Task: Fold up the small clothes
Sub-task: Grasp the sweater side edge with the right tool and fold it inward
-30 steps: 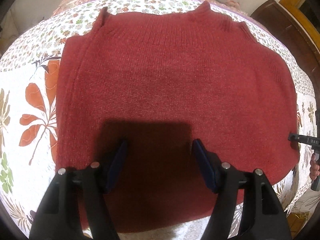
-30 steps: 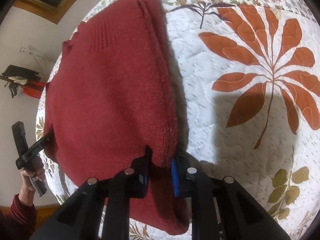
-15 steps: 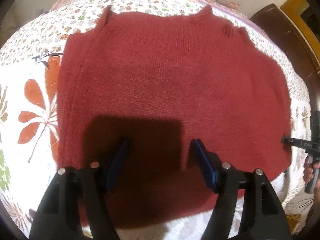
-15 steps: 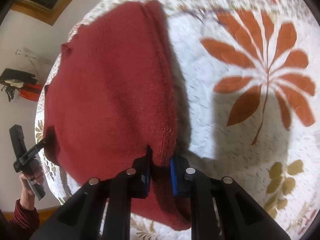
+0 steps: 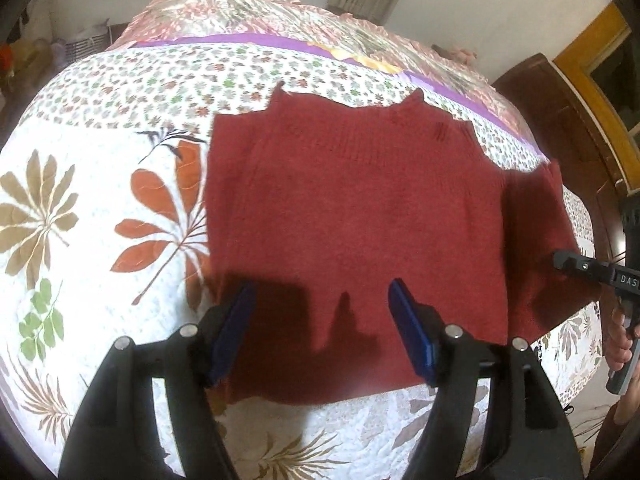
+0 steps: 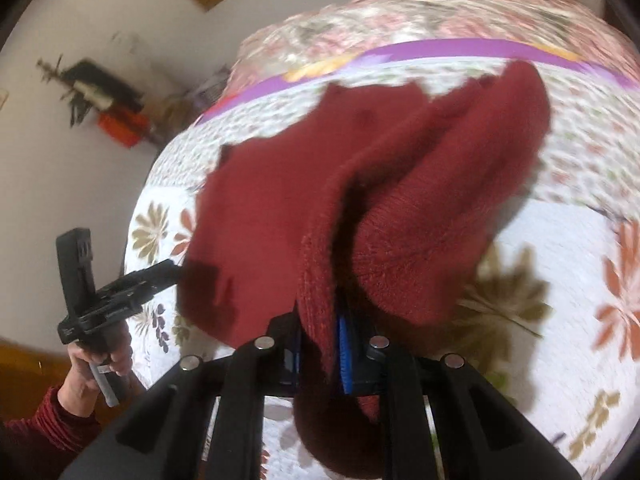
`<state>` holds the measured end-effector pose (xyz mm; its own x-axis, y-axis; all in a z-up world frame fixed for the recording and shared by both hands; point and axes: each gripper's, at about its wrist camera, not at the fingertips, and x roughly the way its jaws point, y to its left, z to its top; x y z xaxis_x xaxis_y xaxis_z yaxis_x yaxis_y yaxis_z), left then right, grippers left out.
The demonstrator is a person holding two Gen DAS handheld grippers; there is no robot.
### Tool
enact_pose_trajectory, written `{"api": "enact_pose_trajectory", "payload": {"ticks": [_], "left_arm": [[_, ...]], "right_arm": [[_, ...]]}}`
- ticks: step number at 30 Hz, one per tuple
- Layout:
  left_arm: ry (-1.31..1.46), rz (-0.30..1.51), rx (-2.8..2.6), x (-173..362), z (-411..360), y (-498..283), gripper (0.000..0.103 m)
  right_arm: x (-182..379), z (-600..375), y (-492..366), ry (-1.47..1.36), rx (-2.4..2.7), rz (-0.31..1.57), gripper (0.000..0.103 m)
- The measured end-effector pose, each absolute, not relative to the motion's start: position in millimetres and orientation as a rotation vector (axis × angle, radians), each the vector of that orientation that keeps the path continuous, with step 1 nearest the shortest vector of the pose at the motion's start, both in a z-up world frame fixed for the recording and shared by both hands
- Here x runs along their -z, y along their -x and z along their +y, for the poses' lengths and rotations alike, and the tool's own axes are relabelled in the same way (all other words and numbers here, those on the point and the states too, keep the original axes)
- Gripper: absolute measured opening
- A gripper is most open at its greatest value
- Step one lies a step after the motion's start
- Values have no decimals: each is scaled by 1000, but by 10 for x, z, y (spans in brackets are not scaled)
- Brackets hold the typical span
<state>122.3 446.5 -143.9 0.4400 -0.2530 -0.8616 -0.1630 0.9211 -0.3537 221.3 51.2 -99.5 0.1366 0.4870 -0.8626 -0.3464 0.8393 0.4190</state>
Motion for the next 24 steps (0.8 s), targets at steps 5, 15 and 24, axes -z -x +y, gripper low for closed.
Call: {"api": "enact_pose_trajectory", "payload": {"ticks": [5,15,24], "left_arm": [[451,1128,39,1488,4573,-1164,69],[505,1119,71,1475,4501,-1252,69],[543,1104,245,1385,3992,-1627,69]], "right_arm": [[1285,1031,-2251,-58,-633,1357,14],[1546,1147,-2193,-127,-705,1412,49],[979,438,-1915,-107,-612,1316,49]]}}
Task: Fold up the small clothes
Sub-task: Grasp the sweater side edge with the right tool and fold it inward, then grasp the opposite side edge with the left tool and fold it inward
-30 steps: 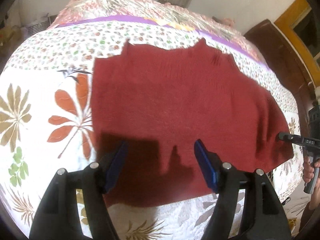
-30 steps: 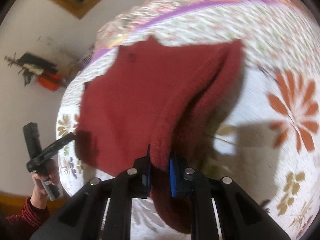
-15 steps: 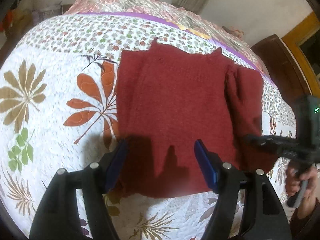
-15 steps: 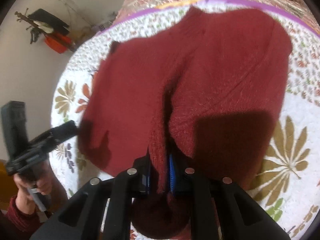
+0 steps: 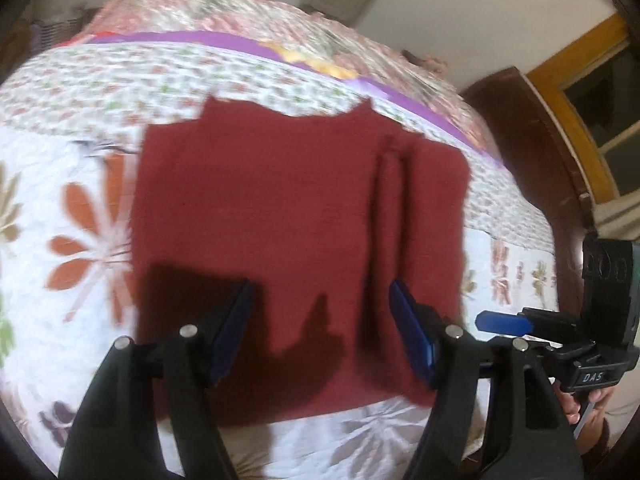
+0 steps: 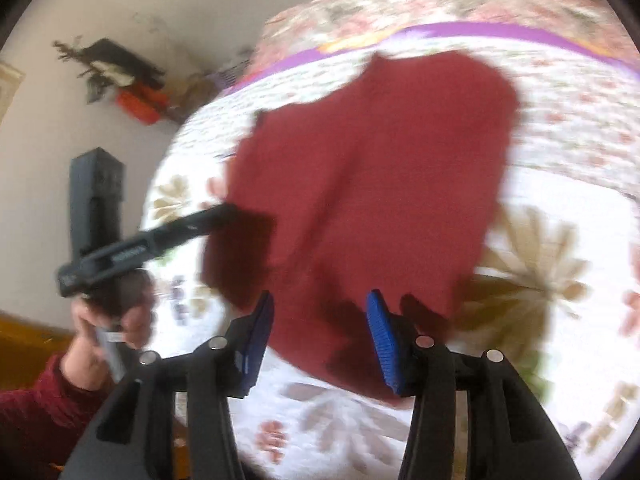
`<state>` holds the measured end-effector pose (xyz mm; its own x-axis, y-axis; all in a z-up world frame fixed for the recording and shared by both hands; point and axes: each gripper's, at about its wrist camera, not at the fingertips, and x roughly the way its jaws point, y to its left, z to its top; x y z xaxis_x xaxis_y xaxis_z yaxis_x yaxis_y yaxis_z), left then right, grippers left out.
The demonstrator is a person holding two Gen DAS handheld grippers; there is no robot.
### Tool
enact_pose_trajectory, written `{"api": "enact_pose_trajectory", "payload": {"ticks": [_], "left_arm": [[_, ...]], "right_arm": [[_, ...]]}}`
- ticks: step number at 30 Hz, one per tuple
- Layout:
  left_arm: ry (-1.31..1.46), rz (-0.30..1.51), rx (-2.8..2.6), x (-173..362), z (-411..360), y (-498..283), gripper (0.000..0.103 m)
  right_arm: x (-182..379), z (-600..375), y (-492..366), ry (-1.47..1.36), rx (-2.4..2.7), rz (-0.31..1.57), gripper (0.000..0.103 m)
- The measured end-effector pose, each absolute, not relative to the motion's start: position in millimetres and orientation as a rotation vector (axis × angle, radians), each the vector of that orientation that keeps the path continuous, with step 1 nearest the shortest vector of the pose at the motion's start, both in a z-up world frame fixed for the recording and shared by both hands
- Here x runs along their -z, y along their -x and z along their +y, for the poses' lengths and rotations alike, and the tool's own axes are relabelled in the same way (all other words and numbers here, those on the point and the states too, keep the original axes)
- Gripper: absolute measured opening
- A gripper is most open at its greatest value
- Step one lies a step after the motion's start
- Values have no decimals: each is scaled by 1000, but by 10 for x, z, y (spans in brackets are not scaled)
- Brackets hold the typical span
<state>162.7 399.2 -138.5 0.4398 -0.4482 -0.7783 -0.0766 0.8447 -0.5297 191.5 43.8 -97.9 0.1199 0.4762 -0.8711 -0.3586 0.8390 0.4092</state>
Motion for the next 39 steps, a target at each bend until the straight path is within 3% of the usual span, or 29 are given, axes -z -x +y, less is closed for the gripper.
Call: {"api": "enact_pose_trajectory", "payload": {"ticks": [6,15,25,36,37,38,39], "left_arm": [[542,1147,350,1530,3517,-1909,69],[524,1208,398,1723,3126,-2166,69],[521,1186,335,1646,3214,-2048,69],[602,1263,372,1952,3257,-2272,72],[612,1255,382,1933,3262,-2268,66],[622,1245,403,1911,3264,-2264,49],[628,1240,431,1887,3244,-2268,43]], "right_arm": [[1207,-270,-1938,-187,-440,1343,49],[1562,-582,-1909,-237,-371,1372,49],[1706,-520,-1978,-230,-390,1372,49],[1771,-513,-1983,-217,-387,1385,49],[1782,-534,-1993,-225,-381,1387,49],[1793,-554,-2004,-233,-375,1388,49],[1807,-571,-2017,-240,-367,1390,49]]}}
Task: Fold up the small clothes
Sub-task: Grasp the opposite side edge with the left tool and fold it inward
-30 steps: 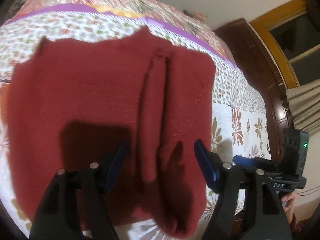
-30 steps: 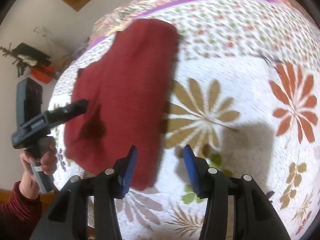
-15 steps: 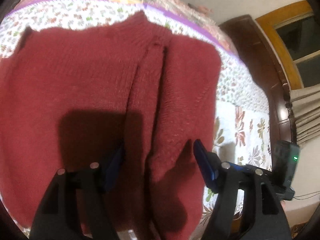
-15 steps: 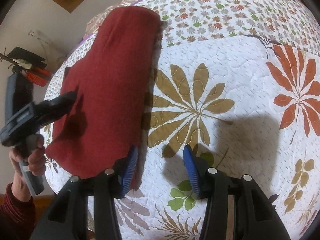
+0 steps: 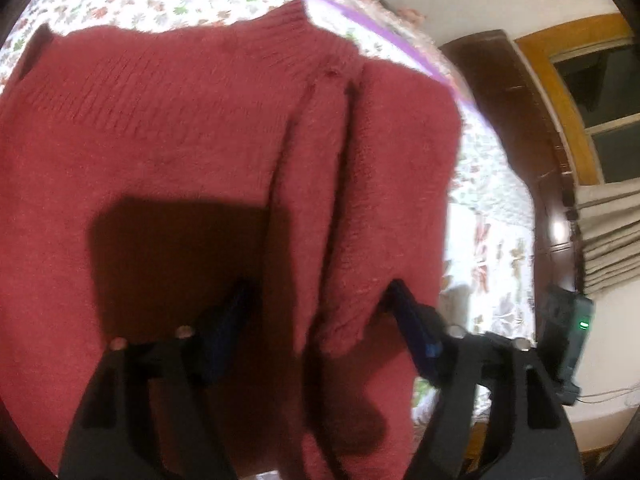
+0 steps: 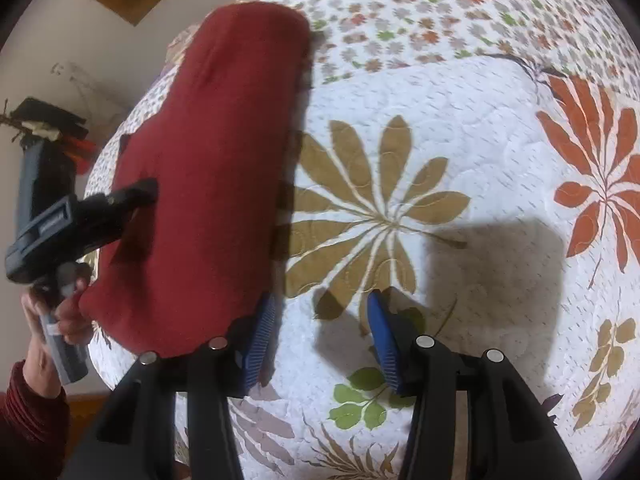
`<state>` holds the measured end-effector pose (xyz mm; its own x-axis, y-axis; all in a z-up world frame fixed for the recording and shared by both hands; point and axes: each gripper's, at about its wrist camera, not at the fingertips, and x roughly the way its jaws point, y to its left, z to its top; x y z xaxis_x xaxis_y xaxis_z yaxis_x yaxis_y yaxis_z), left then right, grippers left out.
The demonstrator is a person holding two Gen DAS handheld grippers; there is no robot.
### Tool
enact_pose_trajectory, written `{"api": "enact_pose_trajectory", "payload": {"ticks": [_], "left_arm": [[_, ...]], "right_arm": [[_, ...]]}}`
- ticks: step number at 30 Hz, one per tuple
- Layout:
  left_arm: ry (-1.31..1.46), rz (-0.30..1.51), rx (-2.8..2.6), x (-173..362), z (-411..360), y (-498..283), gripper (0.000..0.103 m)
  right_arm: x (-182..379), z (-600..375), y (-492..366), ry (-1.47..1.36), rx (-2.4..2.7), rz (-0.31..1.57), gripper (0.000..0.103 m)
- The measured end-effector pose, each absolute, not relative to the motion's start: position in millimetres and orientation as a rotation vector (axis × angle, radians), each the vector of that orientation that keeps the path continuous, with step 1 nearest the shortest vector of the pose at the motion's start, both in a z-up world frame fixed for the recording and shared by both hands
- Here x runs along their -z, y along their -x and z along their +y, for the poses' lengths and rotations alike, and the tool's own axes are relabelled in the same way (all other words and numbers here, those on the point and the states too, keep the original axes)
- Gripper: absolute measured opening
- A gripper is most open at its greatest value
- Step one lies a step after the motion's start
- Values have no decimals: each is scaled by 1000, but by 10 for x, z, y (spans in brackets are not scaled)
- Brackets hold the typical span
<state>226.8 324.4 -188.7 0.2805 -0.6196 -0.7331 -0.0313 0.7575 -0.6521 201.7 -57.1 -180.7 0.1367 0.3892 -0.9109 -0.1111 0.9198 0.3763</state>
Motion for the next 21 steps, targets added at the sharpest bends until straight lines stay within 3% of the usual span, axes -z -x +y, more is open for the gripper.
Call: {"api": "enact_pose_trajectory", "payload": {"ticks": [1,5,13,21], "left_arm": [[625,1235,441,1869,3226,-2272,32],[583,1206,452,1793,3152,-2261,17],[528,1042,434,1288,3434,-1916,15],[527,958,309,946,4192,-1671,15]], "right_arm": [[1816,-580,-2029,-244,-362,1393,49],[1836,-586,-2077,-260,-354,1396,49],[1805,-557,-2143,-255,-361,1389,49],[1787,-277,-2195,-240,-396,1388,49]]}}
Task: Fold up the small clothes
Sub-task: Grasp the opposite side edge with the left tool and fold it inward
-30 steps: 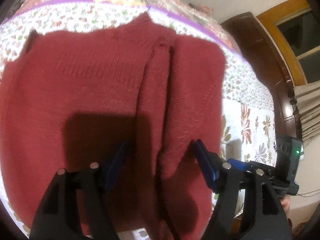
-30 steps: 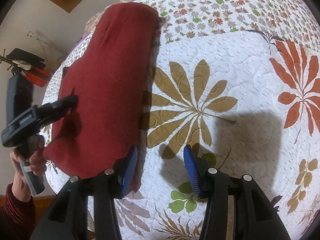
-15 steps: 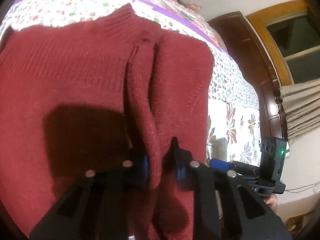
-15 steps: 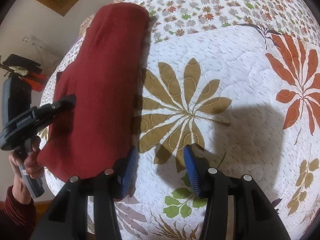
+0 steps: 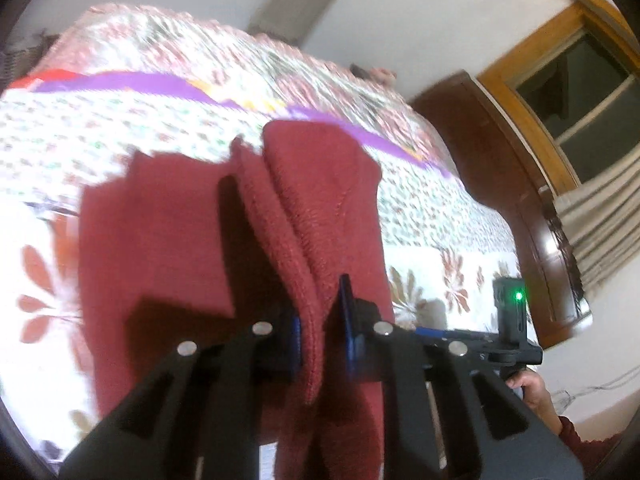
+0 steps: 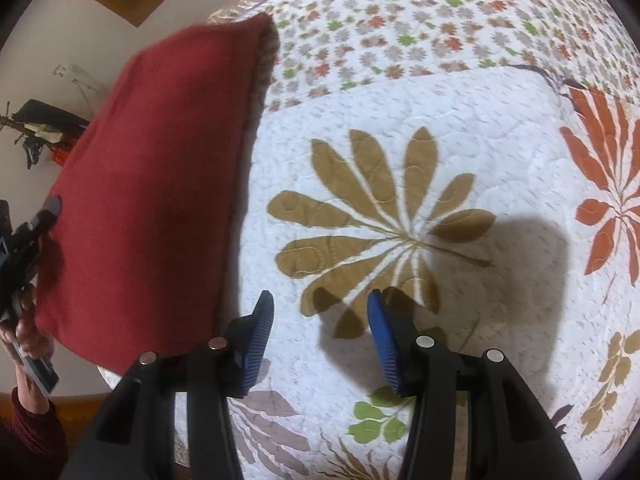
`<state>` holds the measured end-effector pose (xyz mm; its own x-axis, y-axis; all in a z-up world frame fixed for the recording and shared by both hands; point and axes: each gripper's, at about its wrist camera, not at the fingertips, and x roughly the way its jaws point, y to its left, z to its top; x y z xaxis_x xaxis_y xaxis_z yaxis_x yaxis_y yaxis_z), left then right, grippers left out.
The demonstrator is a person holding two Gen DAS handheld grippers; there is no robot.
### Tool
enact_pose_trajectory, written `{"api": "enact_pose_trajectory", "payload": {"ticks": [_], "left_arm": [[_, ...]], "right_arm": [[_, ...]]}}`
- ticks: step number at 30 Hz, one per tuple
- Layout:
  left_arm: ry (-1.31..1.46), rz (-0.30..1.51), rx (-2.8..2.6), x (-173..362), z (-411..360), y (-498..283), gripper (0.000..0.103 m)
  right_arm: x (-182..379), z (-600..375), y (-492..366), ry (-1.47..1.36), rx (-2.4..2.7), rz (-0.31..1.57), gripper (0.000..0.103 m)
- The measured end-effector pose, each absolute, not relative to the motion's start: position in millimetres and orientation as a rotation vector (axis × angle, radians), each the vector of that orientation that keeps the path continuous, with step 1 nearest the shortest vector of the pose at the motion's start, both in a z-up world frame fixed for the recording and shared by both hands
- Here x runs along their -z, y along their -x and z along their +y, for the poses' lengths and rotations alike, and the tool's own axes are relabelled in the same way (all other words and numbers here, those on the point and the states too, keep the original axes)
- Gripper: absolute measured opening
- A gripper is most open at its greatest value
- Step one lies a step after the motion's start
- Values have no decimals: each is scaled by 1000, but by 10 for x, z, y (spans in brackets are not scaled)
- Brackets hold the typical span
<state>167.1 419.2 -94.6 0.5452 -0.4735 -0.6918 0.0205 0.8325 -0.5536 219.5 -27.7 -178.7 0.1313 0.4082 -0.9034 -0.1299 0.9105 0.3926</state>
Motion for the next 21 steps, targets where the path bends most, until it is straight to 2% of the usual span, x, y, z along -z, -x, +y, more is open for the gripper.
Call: {"api": "enact_pose_trajectory", "payload": {"ticks": [6,13,19,21], "left_arm": [[538,1020,179,1236,4823,-1547,15],[565,1108,92,1872,5005,-1536,15],[562,1099,85,1824,4944,-1540,16],[578,1096,93,1739,4946,-1491,18]], "right_arm": [[1746,-35,-2216,-221,-432,1386,50],[1744,361,-2195,-166,-508,1392,50],[1758,779,-2085,-149,-593,1393,54],[1763,897,-2036,-140,-627,1391,58]]}}
